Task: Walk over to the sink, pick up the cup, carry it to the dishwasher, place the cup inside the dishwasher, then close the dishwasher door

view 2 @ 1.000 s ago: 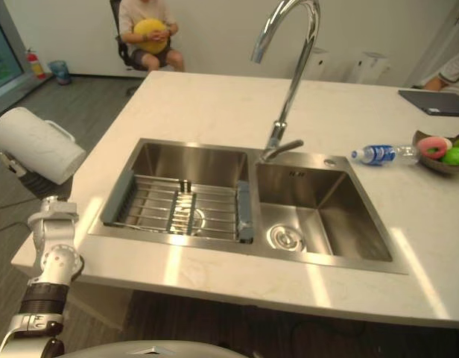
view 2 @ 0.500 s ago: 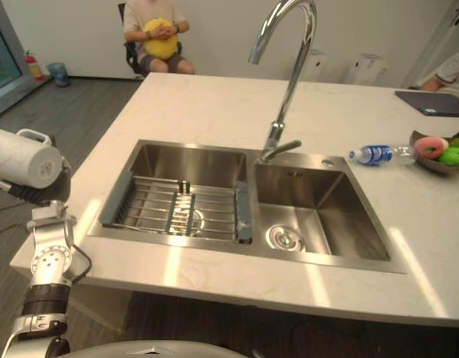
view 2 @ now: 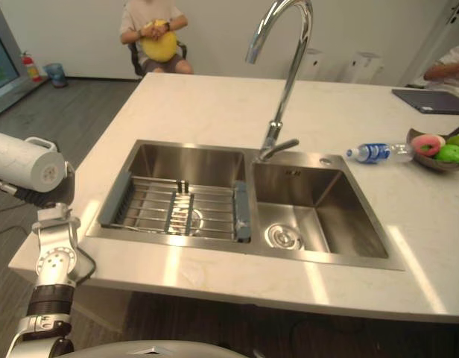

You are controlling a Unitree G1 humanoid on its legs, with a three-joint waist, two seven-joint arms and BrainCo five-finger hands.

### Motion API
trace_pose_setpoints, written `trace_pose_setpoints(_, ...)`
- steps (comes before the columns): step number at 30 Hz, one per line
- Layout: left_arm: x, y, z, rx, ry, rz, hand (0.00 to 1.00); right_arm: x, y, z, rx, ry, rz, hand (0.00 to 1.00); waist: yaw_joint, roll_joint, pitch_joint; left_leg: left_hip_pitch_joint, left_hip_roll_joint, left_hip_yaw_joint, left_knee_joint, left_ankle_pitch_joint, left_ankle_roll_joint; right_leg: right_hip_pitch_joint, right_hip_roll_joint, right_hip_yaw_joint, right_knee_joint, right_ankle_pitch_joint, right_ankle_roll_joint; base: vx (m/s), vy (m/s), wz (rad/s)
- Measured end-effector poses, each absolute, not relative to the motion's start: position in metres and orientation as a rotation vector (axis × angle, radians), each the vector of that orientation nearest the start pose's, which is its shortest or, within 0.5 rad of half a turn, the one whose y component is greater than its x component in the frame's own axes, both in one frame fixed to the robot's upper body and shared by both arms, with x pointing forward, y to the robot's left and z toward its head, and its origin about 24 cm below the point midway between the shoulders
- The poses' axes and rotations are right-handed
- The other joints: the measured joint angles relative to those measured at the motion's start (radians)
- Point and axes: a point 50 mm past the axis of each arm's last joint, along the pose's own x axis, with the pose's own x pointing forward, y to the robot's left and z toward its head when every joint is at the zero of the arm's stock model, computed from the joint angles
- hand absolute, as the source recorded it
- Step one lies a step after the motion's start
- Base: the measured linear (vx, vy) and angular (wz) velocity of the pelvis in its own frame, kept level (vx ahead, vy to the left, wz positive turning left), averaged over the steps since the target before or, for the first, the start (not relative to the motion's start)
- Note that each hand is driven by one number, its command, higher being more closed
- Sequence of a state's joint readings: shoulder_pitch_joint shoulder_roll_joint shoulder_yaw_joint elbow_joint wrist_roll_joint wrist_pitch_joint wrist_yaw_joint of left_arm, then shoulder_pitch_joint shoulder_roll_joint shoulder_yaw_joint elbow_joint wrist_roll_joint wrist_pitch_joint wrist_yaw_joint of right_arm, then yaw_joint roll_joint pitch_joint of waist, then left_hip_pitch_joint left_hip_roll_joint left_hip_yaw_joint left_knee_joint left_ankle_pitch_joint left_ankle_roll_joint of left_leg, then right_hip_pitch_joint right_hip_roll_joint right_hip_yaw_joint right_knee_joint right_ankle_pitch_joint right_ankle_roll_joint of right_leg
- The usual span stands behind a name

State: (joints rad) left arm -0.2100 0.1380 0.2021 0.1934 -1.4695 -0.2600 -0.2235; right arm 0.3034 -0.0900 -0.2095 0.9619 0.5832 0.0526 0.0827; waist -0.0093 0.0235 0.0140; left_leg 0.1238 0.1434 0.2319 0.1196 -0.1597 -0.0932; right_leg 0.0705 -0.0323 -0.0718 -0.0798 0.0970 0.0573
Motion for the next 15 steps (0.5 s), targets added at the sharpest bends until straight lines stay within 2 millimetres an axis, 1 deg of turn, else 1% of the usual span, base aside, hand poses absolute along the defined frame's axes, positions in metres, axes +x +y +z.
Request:
trace_pose_setpoints(10,0.281,0.238,0.076,-1.283,-0.535,0.131,1.00,0.017,-0.212,-0.165,0.586,1.131,-0.593,0.00,0.000,0.000,0.000,-0.001,0.000,0.000,-0.002,0.003,0.000,-0.001,0.000,0.000,-0.005,0.003,-0.001,0.00,0.000,0.00)
trace_pose_setpoints(13,0.279,0.240,0.079,-1.188,-0.557,0.163,1.00,0.018,-0.213,-0.165,0.565,1.129,-0.583,0.00,0.001,0.000,0.000,-0.001,-0.001,-0.006,-0.003,0.003,0.000,-0.001,-0.001,-0.004,-0.007,0.003,-0.001,0.00,0.000,0.02)
trace_pose_setpoints(15,0.278,0.238,0.085,-1.131,-0.564,0.181,1.00,0.018,-0.213,-0.165,0.547,1.131,-0.574,0.00,0.006,-0.004,-0.004,-0.015,-0.004,-0.015,0.000,0.005,0.003,-0.004,-0.004,-0.013,-0.001,0.003,0.000,0.00,0.001,0.14)
